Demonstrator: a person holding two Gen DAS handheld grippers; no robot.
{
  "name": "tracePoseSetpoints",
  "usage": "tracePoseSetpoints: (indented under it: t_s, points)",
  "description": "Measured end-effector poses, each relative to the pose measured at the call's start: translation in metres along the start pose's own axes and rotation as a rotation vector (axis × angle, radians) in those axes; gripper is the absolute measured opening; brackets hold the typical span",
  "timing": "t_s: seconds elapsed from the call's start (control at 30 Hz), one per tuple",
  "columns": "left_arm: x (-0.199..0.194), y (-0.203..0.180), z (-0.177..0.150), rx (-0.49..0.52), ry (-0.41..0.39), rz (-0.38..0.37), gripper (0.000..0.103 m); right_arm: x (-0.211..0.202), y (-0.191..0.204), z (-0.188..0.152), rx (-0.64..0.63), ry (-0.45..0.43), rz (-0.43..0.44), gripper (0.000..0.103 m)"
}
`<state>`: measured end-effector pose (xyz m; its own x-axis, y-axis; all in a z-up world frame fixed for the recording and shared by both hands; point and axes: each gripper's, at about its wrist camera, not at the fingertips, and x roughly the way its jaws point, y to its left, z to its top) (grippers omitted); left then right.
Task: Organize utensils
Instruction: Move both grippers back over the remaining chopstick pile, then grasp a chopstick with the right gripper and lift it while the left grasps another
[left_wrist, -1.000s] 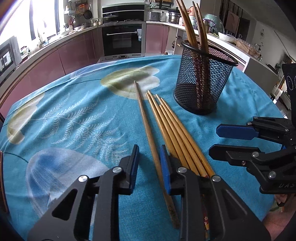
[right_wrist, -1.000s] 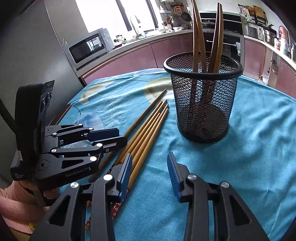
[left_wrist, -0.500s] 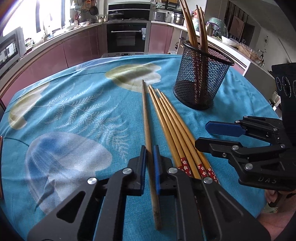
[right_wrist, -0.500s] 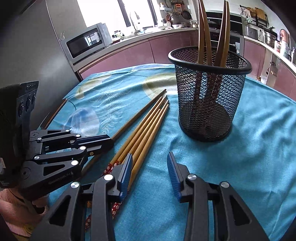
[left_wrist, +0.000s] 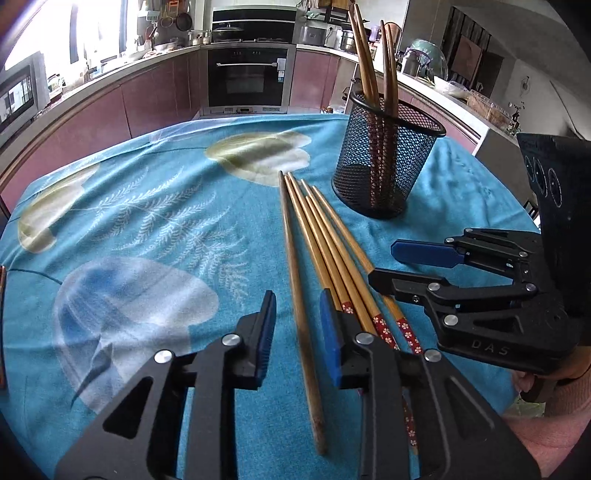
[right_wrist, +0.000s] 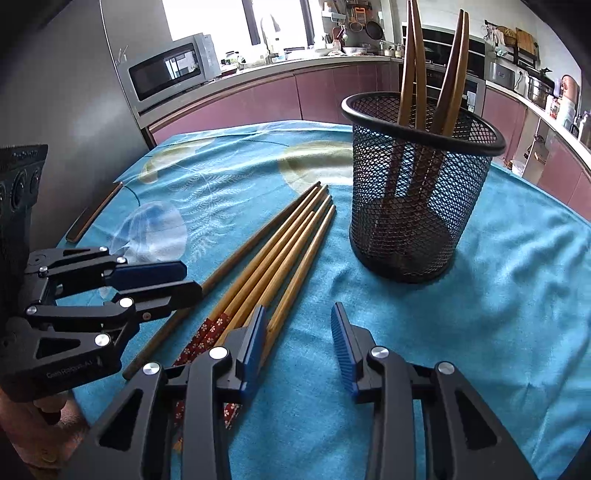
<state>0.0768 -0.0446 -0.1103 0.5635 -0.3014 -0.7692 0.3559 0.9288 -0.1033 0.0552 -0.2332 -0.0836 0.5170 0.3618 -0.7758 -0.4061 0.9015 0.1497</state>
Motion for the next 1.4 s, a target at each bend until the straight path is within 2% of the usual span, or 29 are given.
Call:
tracePoseSetpoints:
  t_s: [0.5,0.7,0.77,1.0,1.4]
  points:
    - [0.039,0.001,0.029,0.063,0.045,0.008,0.023,0.011,-0.001,0.011,-0.007,0.010,-0.033,0.028]
    - [0.047,-0.001,0.037,0.061,0.046,0.030,0.016,0.016,-0.003,0.017,0.003,0.007,-0.043,0.020]
    - [0.048,-0.003,0.037,0.056,0.046,0.032,0.010,0.016,-0.004,0.018,0.015,0.007,-0.043,0.016]
    - [0.047,-0.005,0.035,0.025,0.034,0.041,0.009,0.013,-0.016,0.017,0.059,0.006,-0.021,0.008]
    - [0.027,0.002,0.034,-0.013,-0.001,0.010,0.008,-0.004,-0.022,0.014,0.080,-0.018,0.018,0.006]
